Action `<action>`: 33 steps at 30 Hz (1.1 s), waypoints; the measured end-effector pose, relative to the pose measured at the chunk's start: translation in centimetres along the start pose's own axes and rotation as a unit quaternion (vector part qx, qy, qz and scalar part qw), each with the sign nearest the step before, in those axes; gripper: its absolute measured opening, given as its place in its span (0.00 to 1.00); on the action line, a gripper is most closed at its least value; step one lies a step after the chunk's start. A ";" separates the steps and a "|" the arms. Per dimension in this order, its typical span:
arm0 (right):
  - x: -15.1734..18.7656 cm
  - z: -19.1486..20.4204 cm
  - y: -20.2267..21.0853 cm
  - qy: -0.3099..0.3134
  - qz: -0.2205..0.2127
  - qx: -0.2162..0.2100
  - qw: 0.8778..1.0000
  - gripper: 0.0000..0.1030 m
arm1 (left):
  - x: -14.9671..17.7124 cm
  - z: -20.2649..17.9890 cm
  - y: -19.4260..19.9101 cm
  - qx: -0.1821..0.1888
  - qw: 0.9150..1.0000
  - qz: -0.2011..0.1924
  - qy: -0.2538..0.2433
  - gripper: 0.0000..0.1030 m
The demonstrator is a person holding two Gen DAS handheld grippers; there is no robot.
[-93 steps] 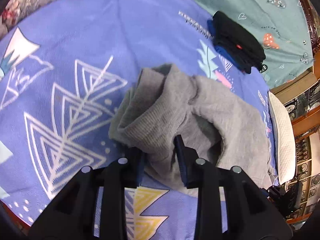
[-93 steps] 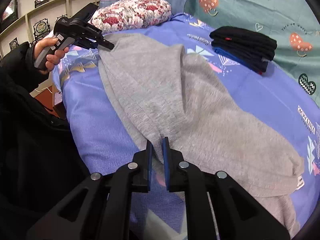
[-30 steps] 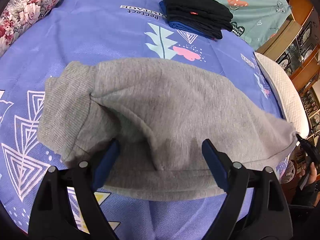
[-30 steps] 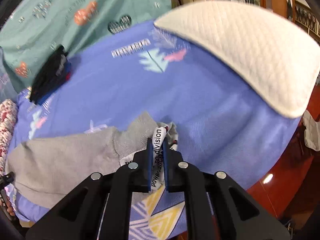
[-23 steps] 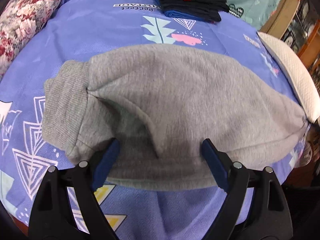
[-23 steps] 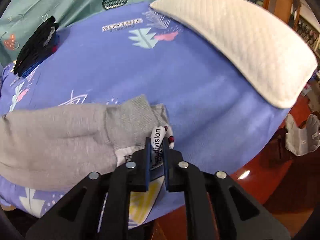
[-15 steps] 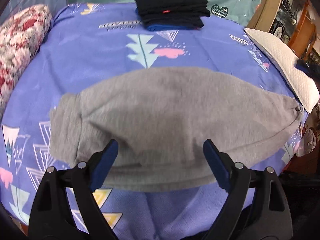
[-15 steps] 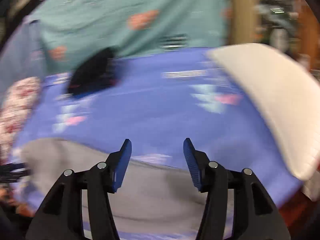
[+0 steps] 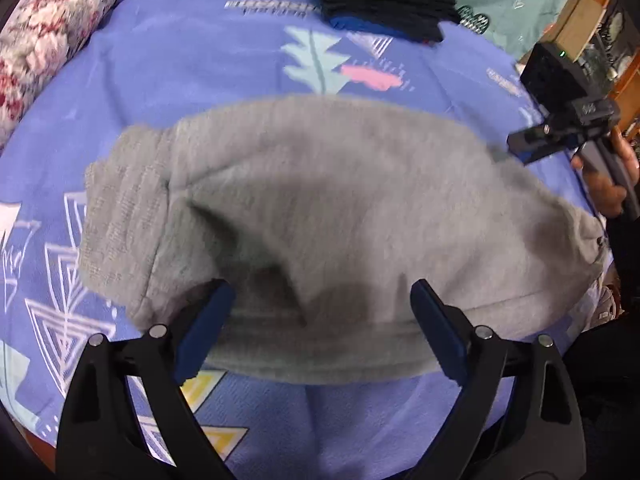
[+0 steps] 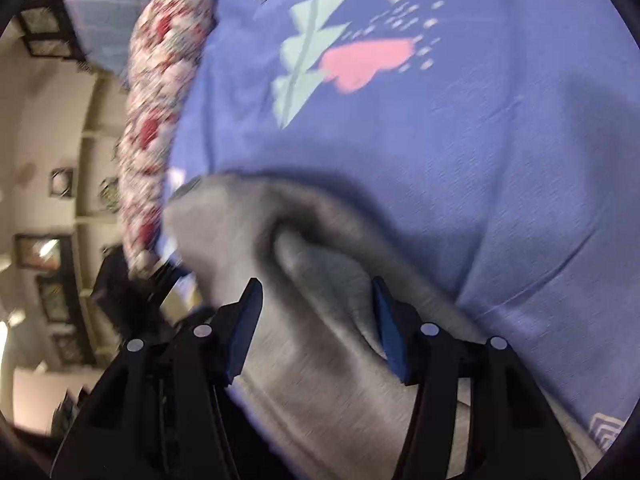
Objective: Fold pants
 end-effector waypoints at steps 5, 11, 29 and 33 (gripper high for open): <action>1.2 1.1 -0.8 -0.003 0.027 -0.054 0.998 0.68 | -2.6 -3.0 -0.1 0.002 0.998 -0.038 -0.053 0.93; -1.7 1.3 -4.3 0.000 0.029 -0.067 0.997 0.68 | -1.0 -1.9 -4.6 -0.011 0.999 0.017 -0.038 0.93; -2.9 -1.5 3.2 -0.062 -0.207 -0.234 0.948 0.00 | -0.2 -1.5 -3.2 0.011 1.000 0.008 -0.024 0.93; -3.3 -0.1 4.2 -0.026 -0.178 -0.164 0.970 0.03 | -0.4 -1.5 -3.2 0.010 1.000 0.008 -0.024 0.93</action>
Point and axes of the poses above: each gripper's, at about its wrist camera, not at the fingertips, and y roughly against the way its jaws point, z to its left, x to its underside, the point moved 4 cm from there along -y, roughly the way its jaws point, and after that the axes turned 3 degrees about -z, right-handed, at the moved point
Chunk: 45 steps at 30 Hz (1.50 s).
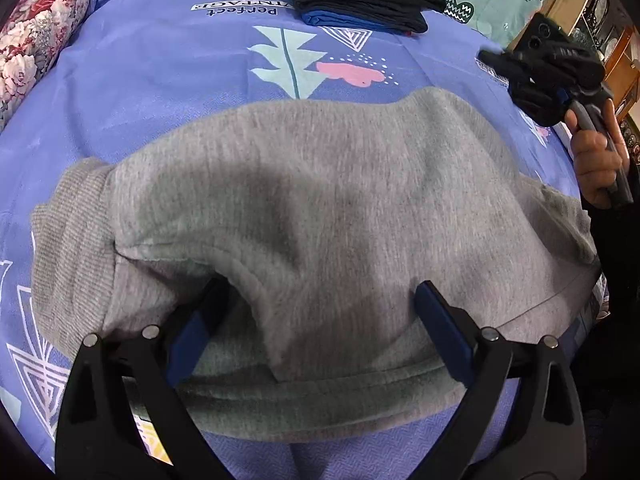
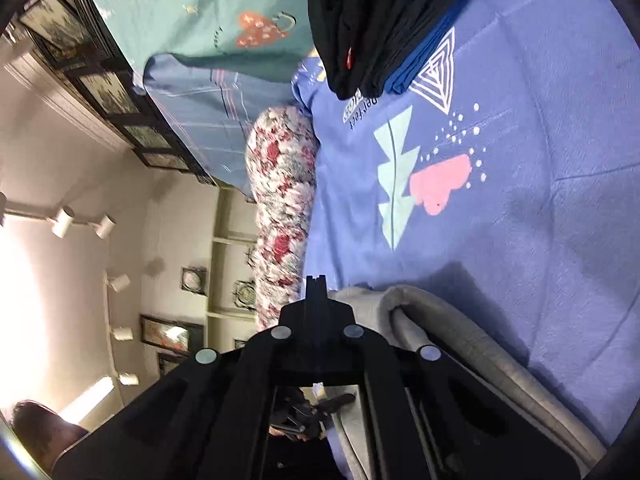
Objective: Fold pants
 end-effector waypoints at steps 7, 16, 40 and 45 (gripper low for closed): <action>0.6 -1.1 -3.8 0.079 0.082 0.179 0.977 0.51 | 0.2 -0.1 0.3 -0.003 1.000 0.000 -0.004 0.93; -0.9 -2.0 -6.0 0.110 0.096 0.245 0.959 0.11 | 1.8 0.7 1.4 -0.015 1.000 -0.001 0.003 0.93; 20.4 -2.4 6.7 0.071 -0.094 0.284 0.951 0.48 | 1.6 -5.9 -0.7 -0.040 0.991 0.012 -0.129 0.97; 23.5 0.4 15.8 0.088 -0.255 0.314 0.910 0.49 | 2.4 -5.1 1.0 -0.037 0.993 0.004 -0.111 0.97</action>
Point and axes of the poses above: each gripper's, at about its wrist camera, not at the fingertips, and y roughly against the way its jaws point, z to its left, x to its underside, the point moved 4 cm from there along -y, roughly the way its jaws point, and after that the axes turned 3 degrees about -z, right-handed, at the moved point
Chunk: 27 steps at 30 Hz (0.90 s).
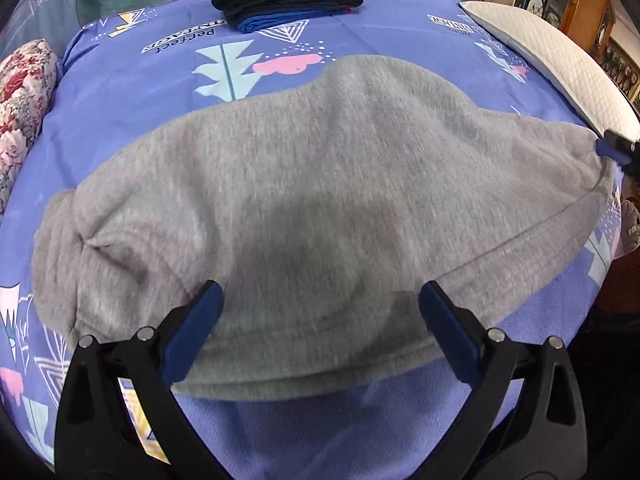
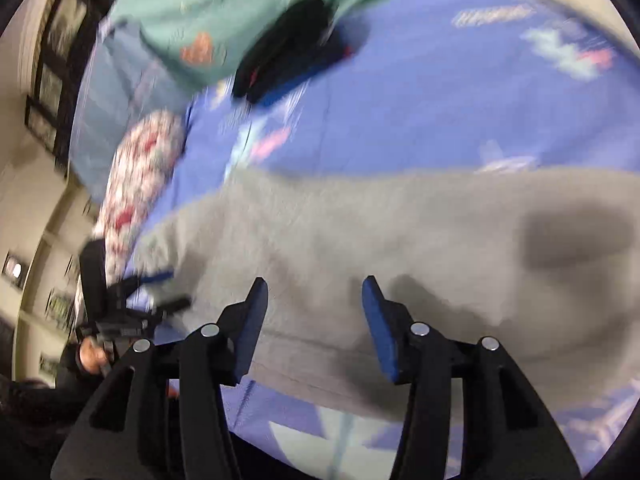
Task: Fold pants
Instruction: 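Grasp the labelled leg hem with the right gripper and fold it over the waistband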
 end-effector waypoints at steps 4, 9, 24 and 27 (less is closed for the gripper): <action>-2.0 -6.5 8.9 -0.043 -0.111 0.178 0.977 0.75 | -0.1 0.3 1.0 0.014 1.000 -0.013 0.023 0.97; -1.4 -14.3 13.7 -0.126 -0.144 0.255 0.948 0.91 | -0.7 0.4 0.9 0.031 0.998 -0.016 0.053 0.97; -0.5 -13.8 9.6 -0.135 -0.096 0.166 0.972 0.21 | -0.6 0.4 0.9 0.042 0.997 -0.023 0.059 0.97; -2.9 -8.2 10.4 -0.057 -0.130 0.164 0.976 0.20 | -0.4 0.6 1.3 0.042 0.997 -0.027 0.060 0.97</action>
Point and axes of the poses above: each gripper's, at about its wrist camera, not at the fingertips, and y roughly against the way its jaws point, z to its left, x to its underside, the point moved 4 cm from there along -y, roughly the way its jaws point, and after that the axes turned 3 degrees about -z, right-handed, at the moved point
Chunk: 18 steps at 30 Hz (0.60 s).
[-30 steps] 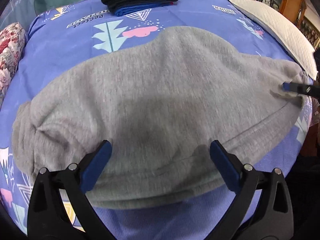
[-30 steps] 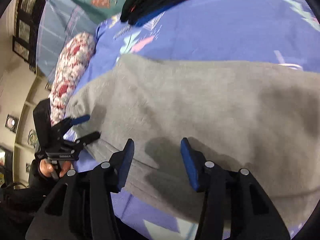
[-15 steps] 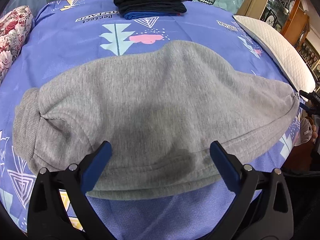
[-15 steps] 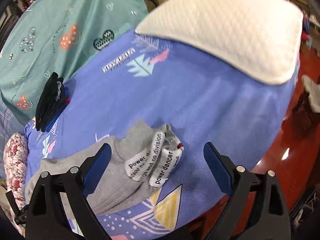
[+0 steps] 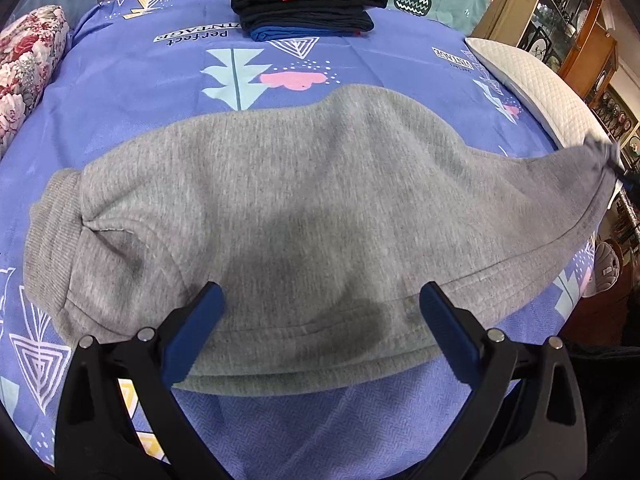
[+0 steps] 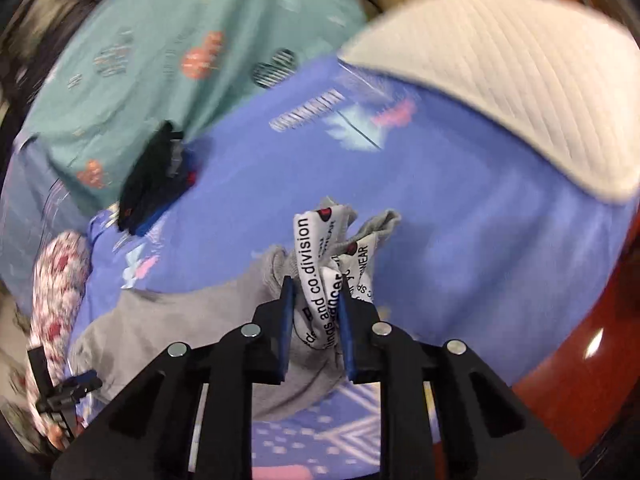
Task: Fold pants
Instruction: 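Grasp the labelled leg hem with the right gripper and fold it over the waistband, then press the labelled hem onto the sweatpants with the right gripper and release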
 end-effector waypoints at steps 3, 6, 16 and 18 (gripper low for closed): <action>-1.0 9.6 0.7 0.111 -0.023 -0.048 0.992 0.13 | 0.2 0.4 0.5 0.000 1.000 -0.006 0.009 0.97; 2.6 19.9 -2.3 0.225 0.013 -0.112 0.968 0.14 | 0.5 0.7 1.3 0.002 1.000 -0.018 0.020 0.97; 12.9 25.4 -8.7 0.303 0.170 -0.185 0.919 0.40 | 1.2 2.2 2.0 0.003 0.999 -0.027 0.041 0.97; 11.5 25.1 -6.4 0.298 0.147 -0.201 0.921 0.43 | 1.1 1.9 1.9 0.008 0.999 -0.028 0.037 0.97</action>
Point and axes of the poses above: each gripper's, at about its wrist camera, not at the fingertips, and y roughly against the way its jaws point, z to its left, x to its underside, the point moved 4 cm from there along -y, roughly the way its jaws point, and after that the axes turned 3 degrees about -z, right-handed, at the moved point
